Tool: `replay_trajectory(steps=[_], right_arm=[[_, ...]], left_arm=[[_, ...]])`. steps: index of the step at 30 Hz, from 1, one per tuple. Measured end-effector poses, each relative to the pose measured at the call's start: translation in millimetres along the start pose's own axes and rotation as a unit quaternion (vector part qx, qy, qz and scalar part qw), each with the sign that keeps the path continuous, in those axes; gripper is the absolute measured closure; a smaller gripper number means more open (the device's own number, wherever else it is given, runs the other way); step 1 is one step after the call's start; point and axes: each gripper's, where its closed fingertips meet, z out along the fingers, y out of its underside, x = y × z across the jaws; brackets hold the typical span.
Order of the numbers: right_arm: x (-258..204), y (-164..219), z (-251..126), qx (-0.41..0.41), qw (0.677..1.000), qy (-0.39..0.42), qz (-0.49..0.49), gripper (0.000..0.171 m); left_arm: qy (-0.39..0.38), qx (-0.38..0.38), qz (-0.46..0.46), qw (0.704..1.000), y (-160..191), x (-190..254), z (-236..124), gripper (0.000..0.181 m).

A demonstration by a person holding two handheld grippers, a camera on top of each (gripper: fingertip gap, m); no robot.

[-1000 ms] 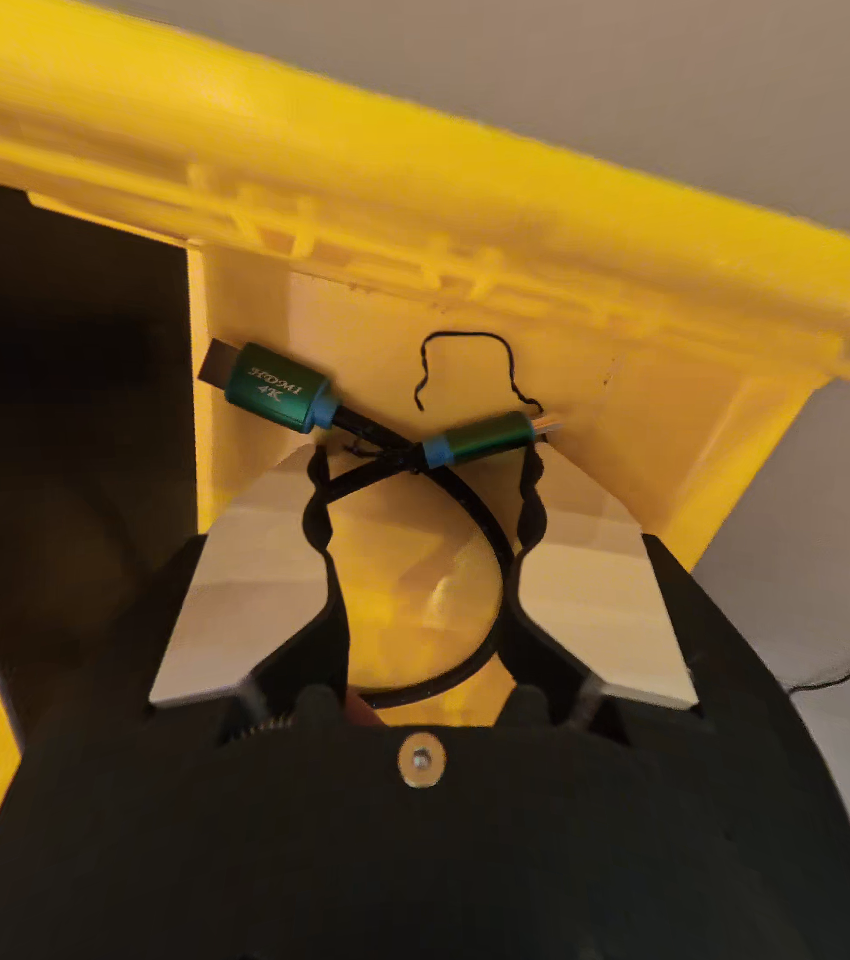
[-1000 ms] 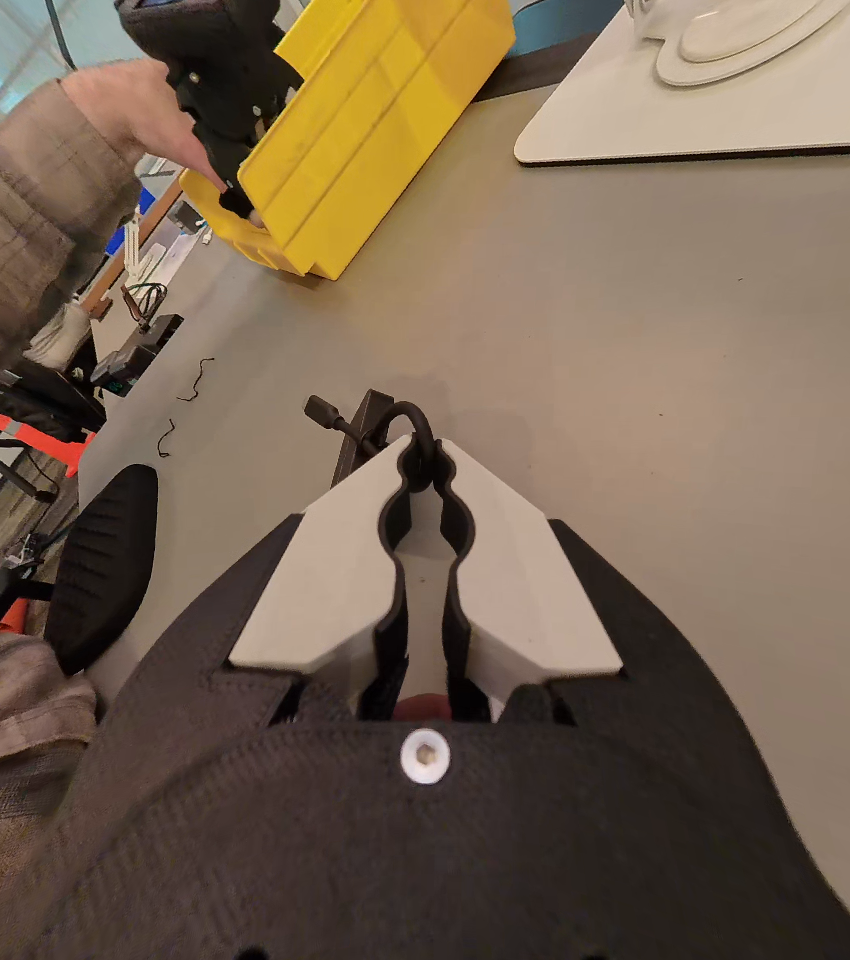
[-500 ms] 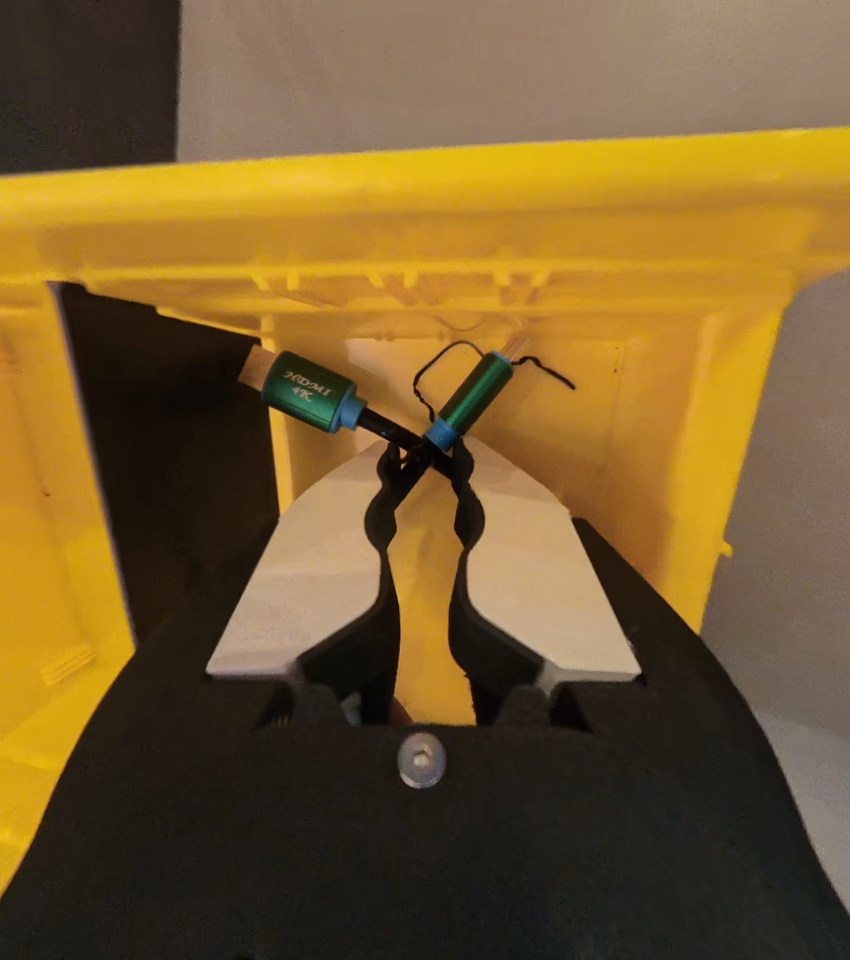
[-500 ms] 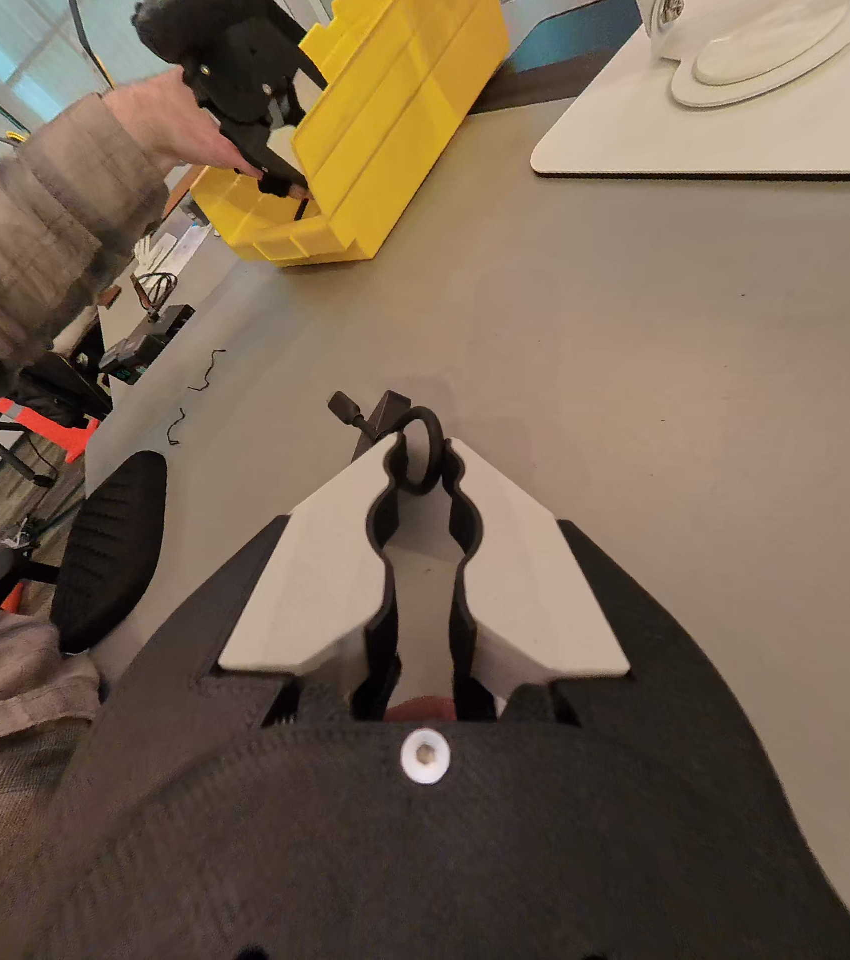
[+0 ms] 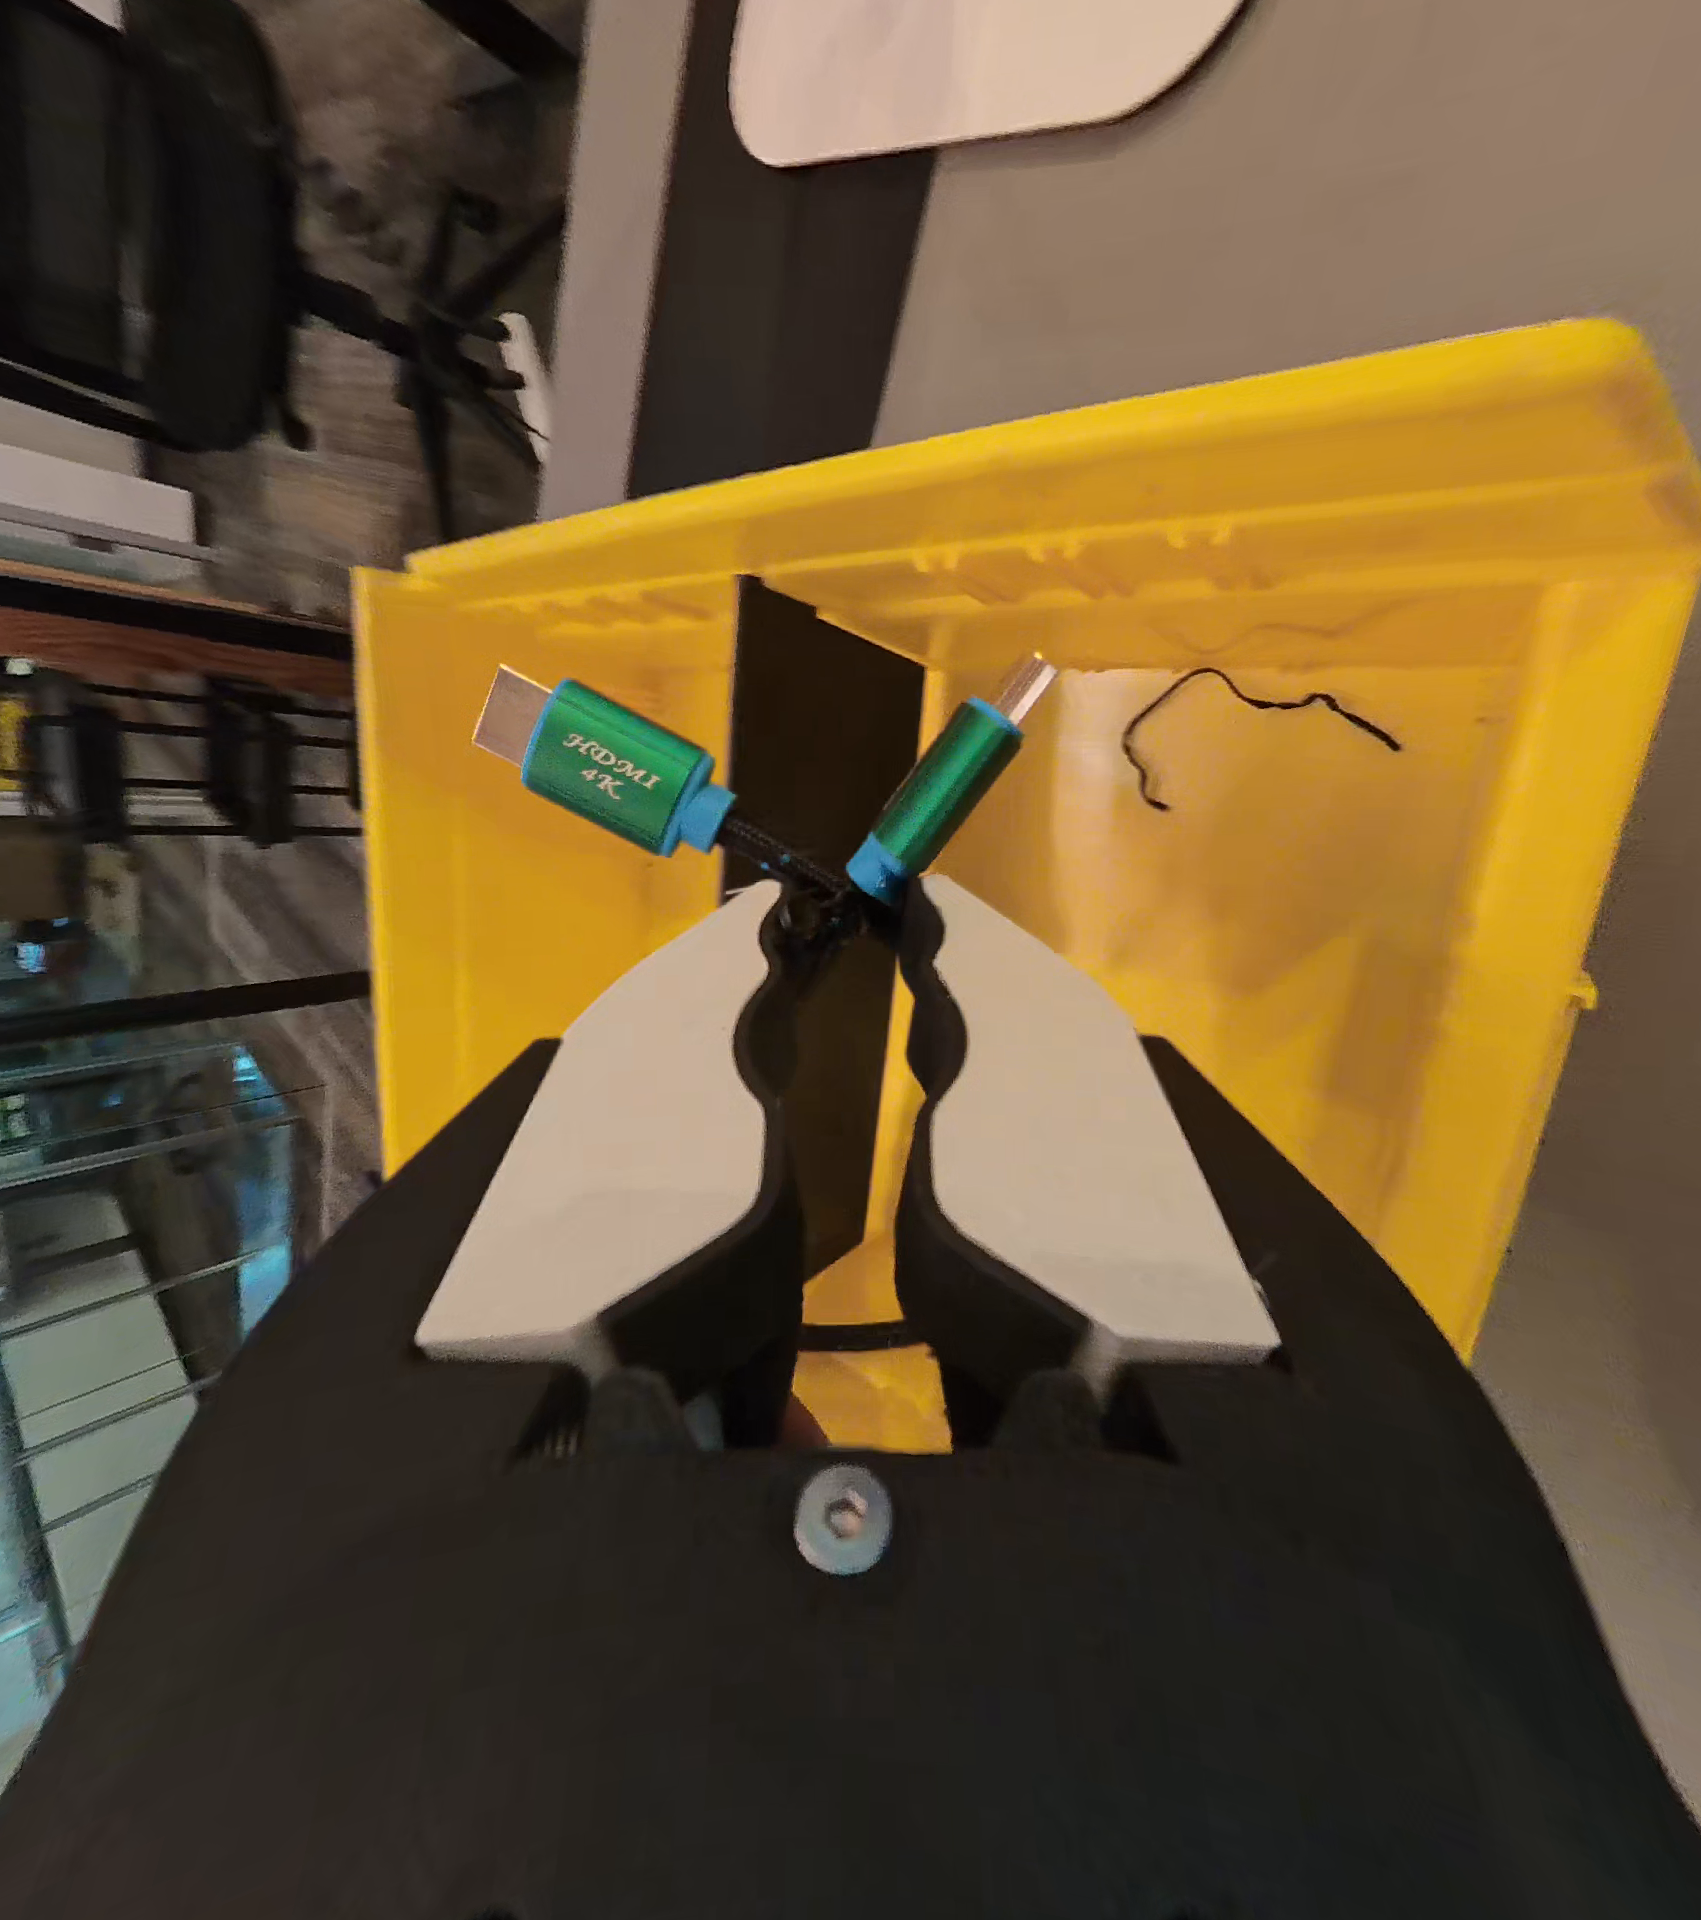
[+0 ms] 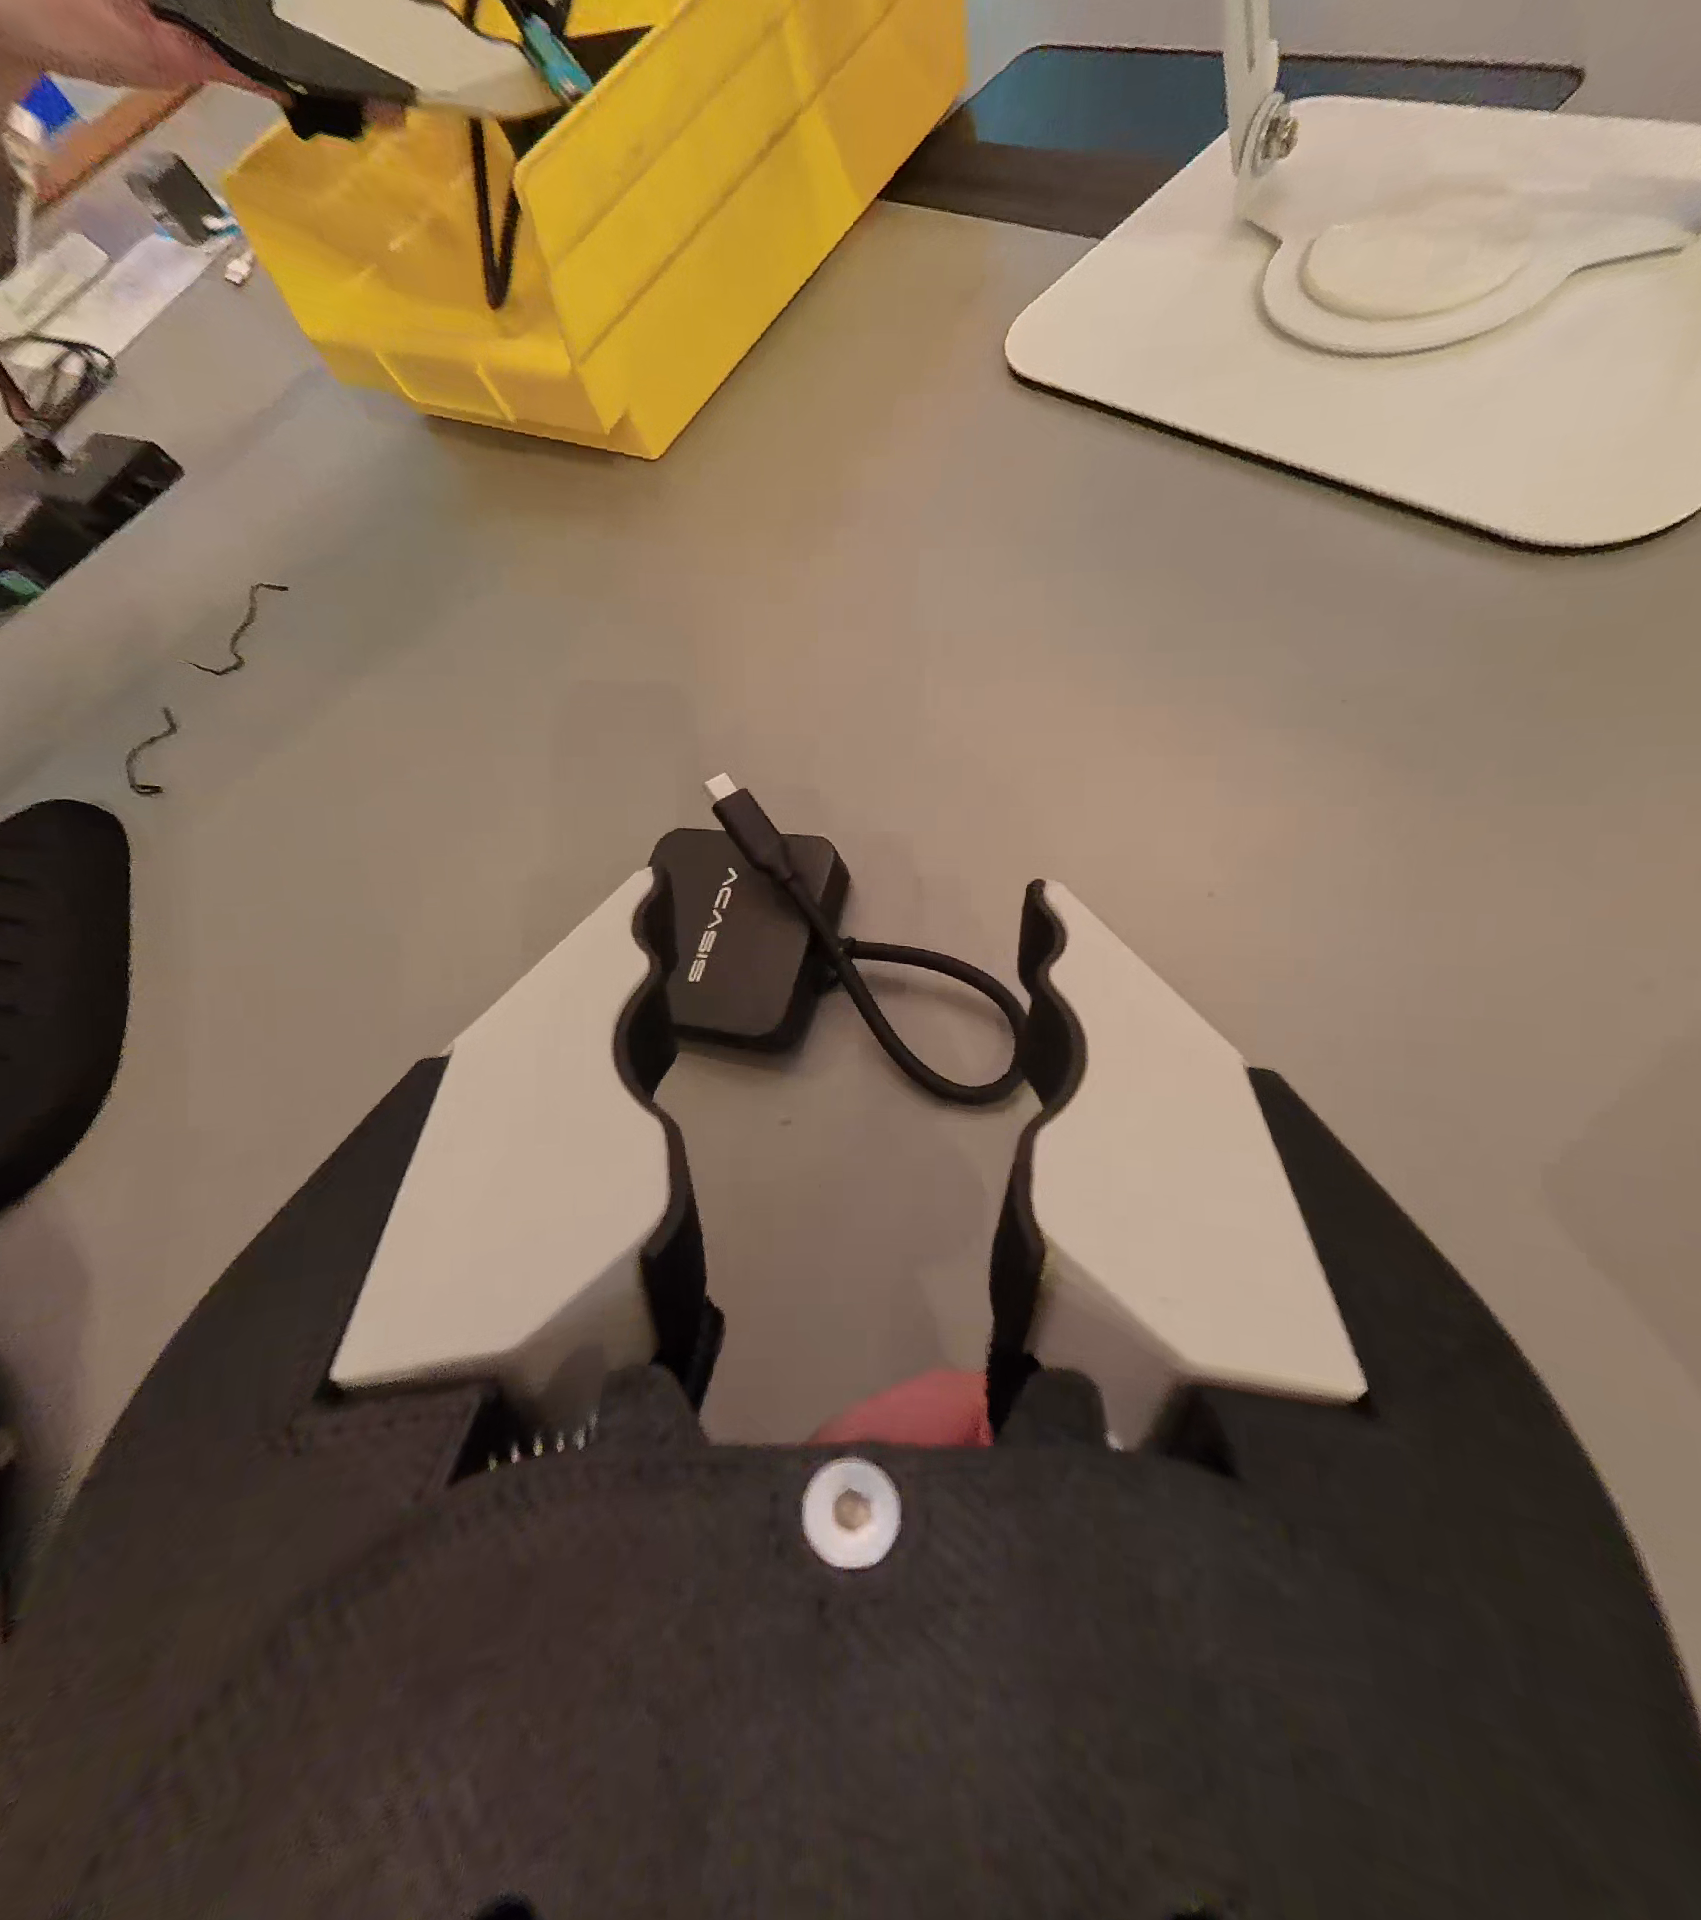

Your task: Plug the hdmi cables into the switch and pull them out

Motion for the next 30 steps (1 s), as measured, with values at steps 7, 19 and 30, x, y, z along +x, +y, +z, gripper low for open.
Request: replay_trajectory(steps=[7,19,30], right_arm=[[-38,-60,-20,0.073,0.984,0.016,-0.163,0.100],[-174,-170,5,0.199,0.903,-0.182,-0.336,0.012],[-207,-180,5,0.249,0.856,-0.296,-0.341,0.039]], left_arm=[[-0.085,0.140,-0.070,0.984,-40,-32,-83,0.164],[0.135,0.445,-0.106,0.879,-232,34,-237,0.164],[0.245,0.496,-0.063,0.831,-310,88,-266,0.166]])
